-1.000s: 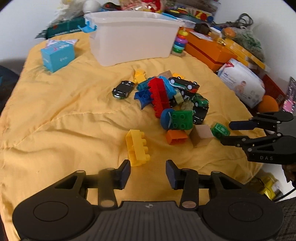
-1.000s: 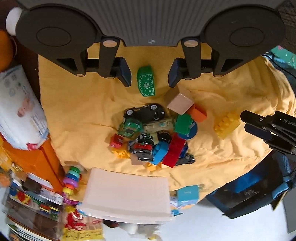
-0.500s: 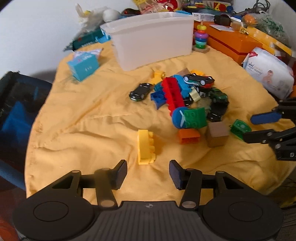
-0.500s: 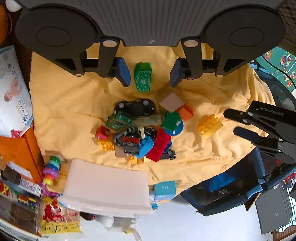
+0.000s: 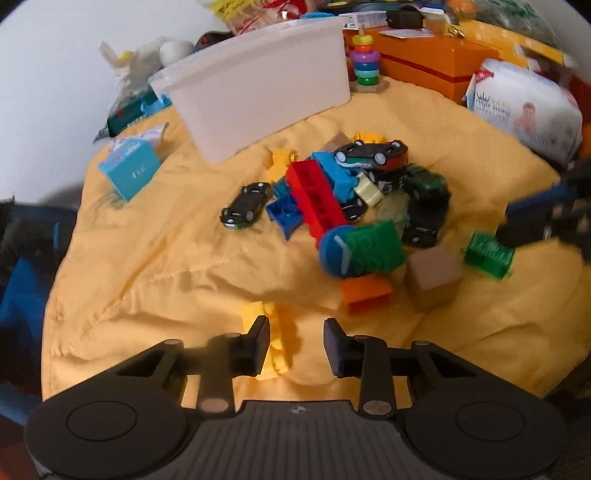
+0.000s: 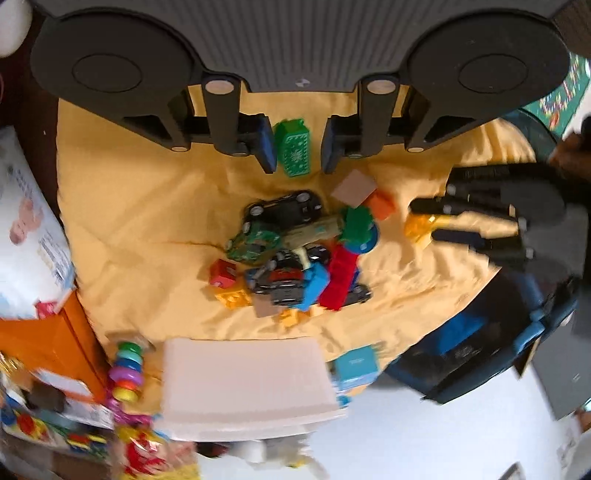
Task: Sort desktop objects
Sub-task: 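Grasp the yellow Lego brick with the left tool while the right tool grasps a green brick, then carry both bricks over the white bin and open both tools to drop them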
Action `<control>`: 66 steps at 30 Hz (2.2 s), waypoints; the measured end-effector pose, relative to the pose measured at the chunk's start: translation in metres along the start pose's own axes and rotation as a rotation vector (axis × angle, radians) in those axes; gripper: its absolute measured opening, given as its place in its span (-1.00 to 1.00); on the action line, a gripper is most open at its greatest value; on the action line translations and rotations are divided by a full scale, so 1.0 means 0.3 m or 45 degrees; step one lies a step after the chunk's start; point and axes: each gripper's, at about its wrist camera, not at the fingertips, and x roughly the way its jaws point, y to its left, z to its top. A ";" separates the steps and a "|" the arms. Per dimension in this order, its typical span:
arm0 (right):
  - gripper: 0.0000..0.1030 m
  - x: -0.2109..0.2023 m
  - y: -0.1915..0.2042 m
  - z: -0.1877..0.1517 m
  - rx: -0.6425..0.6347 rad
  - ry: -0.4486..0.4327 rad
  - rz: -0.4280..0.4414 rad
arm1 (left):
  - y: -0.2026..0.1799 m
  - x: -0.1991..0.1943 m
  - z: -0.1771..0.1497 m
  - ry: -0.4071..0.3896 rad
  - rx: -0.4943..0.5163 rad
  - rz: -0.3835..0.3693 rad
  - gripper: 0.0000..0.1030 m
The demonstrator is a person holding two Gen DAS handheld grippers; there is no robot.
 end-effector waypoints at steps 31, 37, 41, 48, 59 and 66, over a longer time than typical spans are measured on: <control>-0.54 0.062 0.006 0.018 -0.083 0.066 -0.098 | 0.218 -0.068 0.074 -0.096 -0.284 -0.215 -0.46; -0.53 -0.010 -0.058 0.276 -0.089 -0.160 -0.093 | 0.295 -0.123 0.341 -0.308 -0.238 -0.176 -0.46; -0.53 -0.020 -0.079 0.480 -0.150 -0.317 -0.094 | 0.364 -0.127 0.533 -0.417 -0.236 -0.145 -0.46; -0.53 0.097 -0.149 0.832 -0.072 -0.415 -0.088 | 0.461 0.002 0.820 -0.450 -0.264 -0.051 -0.46; -0.13 0.311 -0.203 0.944 -0.042 -0.330 -0.307 | 0.493 0.224 0.861 -0.270 -0.420 -0.058 -0.29; -0.12 0.138 -0.162 0.814 -0.081 -0.457 -0.251 | 0.418 -0.006 0.669 -0.418 -0.410 -0.077 0.40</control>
